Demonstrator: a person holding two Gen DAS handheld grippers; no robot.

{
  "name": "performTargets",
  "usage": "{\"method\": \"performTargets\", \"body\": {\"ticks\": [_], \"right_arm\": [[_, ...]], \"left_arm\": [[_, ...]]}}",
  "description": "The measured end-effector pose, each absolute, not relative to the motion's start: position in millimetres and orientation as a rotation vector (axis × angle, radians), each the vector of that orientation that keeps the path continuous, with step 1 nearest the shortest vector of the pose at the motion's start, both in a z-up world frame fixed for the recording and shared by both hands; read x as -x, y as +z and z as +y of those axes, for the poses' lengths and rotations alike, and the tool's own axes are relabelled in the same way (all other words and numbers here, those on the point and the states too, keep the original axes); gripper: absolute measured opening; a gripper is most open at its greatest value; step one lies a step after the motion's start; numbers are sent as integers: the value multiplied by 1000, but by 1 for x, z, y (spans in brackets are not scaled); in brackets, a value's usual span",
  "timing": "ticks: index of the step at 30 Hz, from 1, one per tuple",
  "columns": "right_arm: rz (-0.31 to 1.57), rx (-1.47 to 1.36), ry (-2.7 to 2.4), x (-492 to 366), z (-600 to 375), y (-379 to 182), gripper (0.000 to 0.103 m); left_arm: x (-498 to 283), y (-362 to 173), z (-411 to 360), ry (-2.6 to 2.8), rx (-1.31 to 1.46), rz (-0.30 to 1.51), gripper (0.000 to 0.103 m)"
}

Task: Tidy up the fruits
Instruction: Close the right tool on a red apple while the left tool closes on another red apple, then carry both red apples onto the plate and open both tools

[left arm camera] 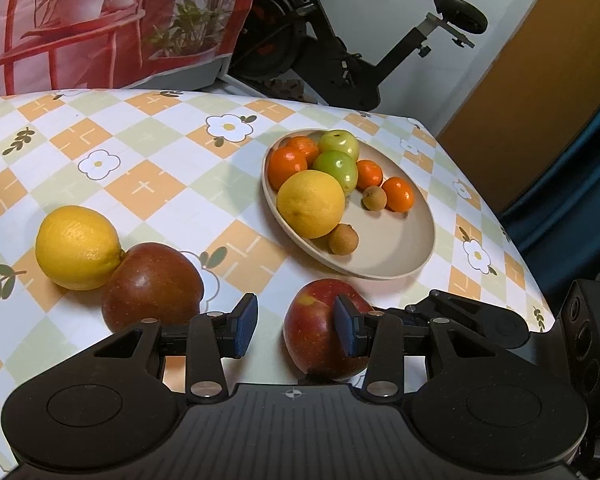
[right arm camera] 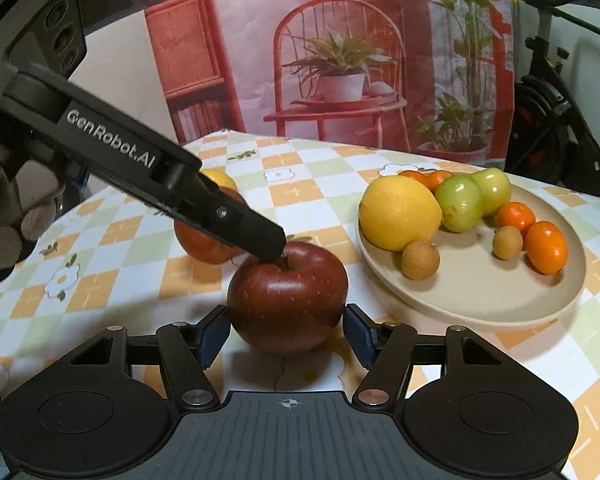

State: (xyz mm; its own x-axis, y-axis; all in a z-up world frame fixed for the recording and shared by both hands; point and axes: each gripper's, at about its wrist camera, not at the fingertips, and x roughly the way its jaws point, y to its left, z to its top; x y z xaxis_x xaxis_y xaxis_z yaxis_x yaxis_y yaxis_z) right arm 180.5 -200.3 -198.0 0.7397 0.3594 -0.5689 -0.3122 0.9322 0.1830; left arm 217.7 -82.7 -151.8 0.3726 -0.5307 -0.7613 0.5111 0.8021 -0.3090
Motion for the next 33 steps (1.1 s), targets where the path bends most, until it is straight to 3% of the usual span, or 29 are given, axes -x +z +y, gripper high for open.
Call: {"method": "performTargets", "body": {"ticks": [12,33], "right_arm": [[593,-63,351,-173,-210,-194,57],[486,-15,271,-181,-274,-177,57]], "left_arm": [[-221,-148,-91,-669,44,977,44],[-238,-125,-171,-698,-71,906,44]]}}
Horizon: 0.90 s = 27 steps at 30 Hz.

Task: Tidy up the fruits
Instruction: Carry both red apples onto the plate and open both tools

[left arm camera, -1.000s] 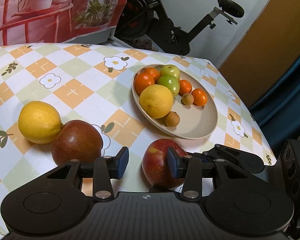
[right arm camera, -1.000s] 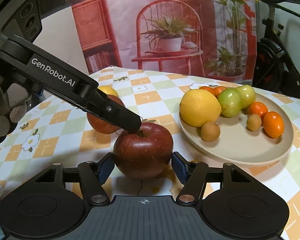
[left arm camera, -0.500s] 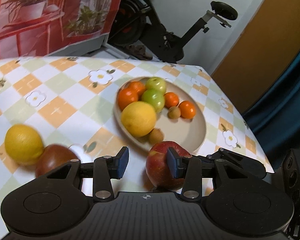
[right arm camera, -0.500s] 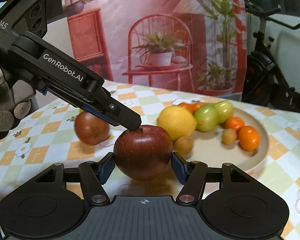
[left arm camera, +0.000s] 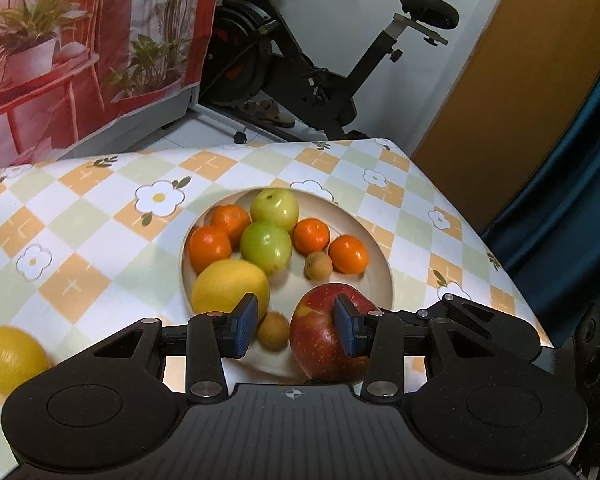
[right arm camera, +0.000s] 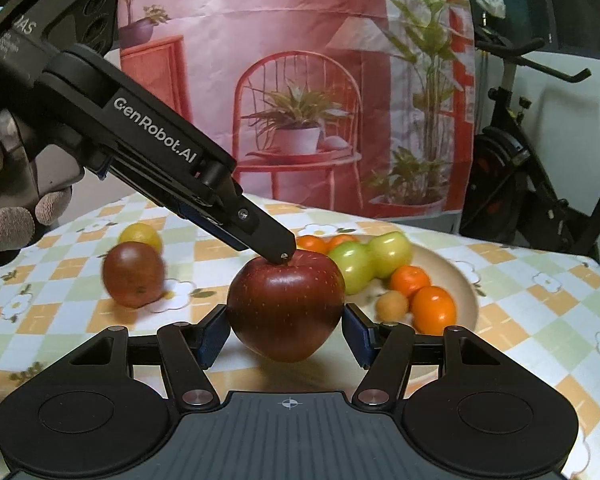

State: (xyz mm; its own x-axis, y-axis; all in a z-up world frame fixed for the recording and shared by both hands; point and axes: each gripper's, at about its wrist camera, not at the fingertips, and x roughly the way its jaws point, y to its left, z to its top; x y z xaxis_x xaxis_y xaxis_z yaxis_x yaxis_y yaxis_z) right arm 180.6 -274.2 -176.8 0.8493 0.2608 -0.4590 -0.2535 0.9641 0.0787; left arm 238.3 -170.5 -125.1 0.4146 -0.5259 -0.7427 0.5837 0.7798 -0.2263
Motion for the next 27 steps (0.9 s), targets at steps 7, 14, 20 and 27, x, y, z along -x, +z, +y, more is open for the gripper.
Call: {"method": "performTargets", "body": {"ticks": [7,14,20,27], "right_arm": [[491,-12,236,-201,-292,-186,57],[527,-30,219,-222,-300,-198,57],[535,-40,237,-232,-299,-201,58],[535,-53,241,-232,-298,-202,58]], "left_arm": [[-257,-130,-198,-679,-131,908,44],[-266,-138,-215,-644,-210,899,44],[-271,-139,-208,-624,-210,889,44],[-271,-139,-209,-629,-218,876,46]]}}
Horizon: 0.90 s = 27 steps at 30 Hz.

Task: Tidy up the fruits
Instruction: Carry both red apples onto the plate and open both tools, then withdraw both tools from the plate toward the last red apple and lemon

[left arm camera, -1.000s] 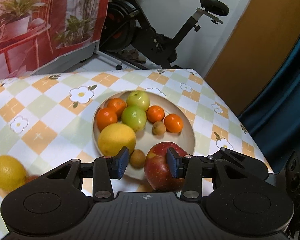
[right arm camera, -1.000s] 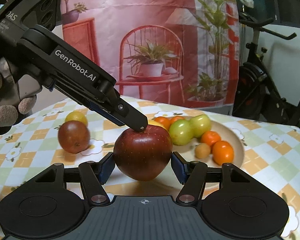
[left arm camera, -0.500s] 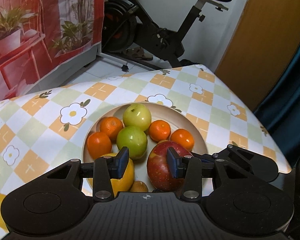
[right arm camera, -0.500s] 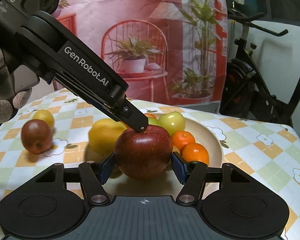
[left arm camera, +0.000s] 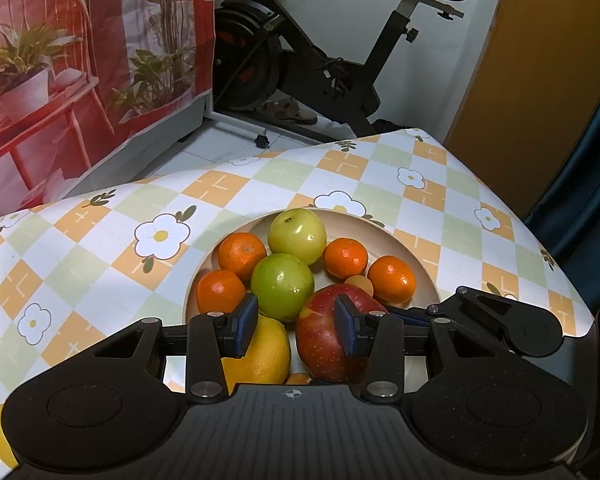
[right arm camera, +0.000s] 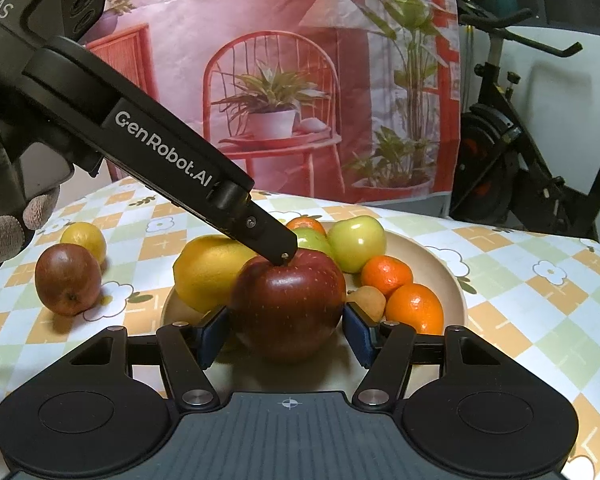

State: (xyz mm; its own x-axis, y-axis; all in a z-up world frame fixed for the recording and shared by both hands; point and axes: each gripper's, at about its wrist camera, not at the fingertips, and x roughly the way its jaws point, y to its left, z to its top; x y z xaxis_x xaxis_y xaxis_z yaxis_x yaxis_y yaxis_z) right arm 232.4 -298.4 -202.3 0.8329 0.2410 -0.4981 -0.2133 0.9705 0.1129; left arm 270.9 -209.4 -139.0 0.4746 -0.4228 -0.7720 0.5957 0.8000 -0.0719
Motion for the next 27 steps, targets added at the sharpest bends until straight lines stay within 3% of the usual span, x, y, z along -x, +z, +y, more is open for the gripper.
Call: {"method": "performTargets", "body": {"ticks": [14,27], "right_arm": [[567,-51,185,-223,-294,-193,65],[485,-50,157,-199,-271,-160,68]], "left_arm": [[-264,-118,-171,-574,-108,822,46],[-248,-99,-69,-454,-102,750,46]]}}
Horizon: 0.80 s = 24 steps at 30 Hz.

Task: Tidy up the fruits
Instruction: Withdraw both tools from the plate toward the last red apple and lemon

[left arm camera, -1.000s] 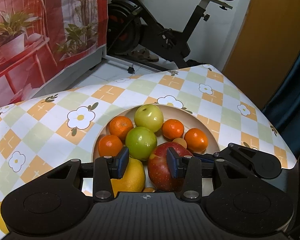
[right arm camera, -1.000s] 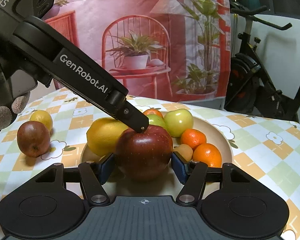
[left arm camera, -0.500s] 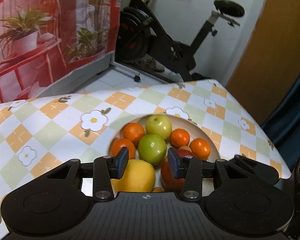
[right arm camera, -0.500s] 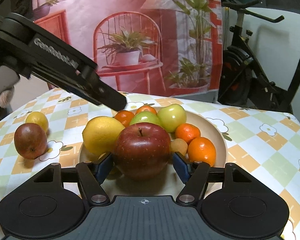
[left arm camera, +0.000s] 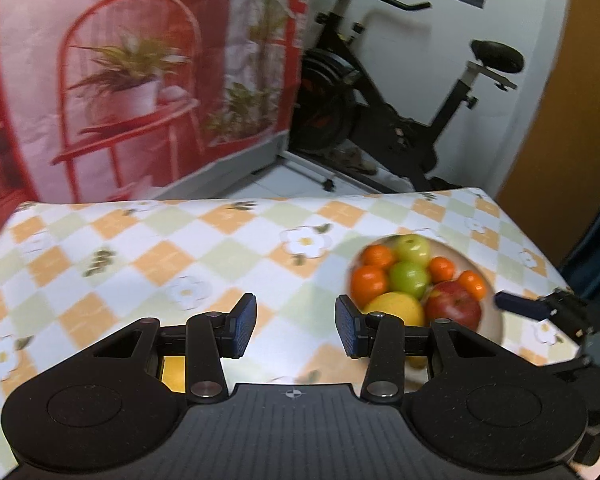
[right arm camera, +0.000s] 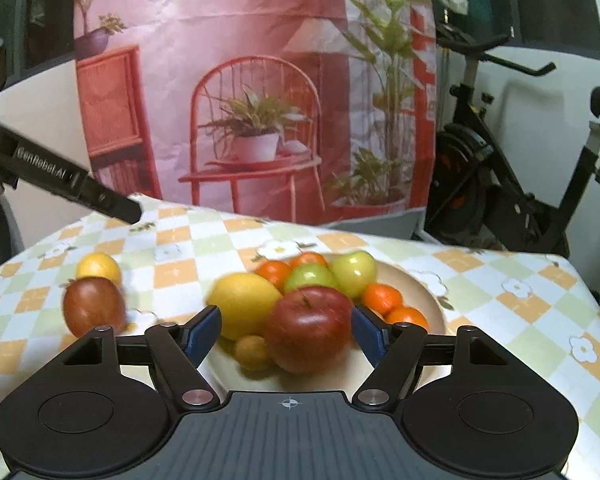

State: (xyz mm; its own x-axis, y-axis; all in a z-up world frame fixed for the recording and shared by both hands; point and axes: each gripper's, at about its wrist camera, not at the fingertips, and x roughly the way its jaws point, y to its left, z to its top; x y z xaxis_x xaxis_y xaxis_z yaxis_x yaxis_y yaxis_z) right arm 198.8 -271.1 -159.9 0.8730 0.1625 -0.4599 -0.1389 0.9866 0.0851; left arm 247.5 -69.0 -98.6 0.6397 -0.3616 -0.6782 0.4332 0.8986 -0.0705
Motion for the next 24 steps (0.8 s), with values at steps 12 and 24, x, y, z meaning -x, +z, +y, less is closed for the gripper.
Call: {"method": "performTargets", "body": {"ticks": [12,24], "right_arm": [[499,8,314,-220,-195,-151,68],[589,132,467,-251,-116,-168,69]], "left_arm": [[-241,-102,5,-348,-49,759,46],[-241,-122,30,-326,28,770,46]]}}
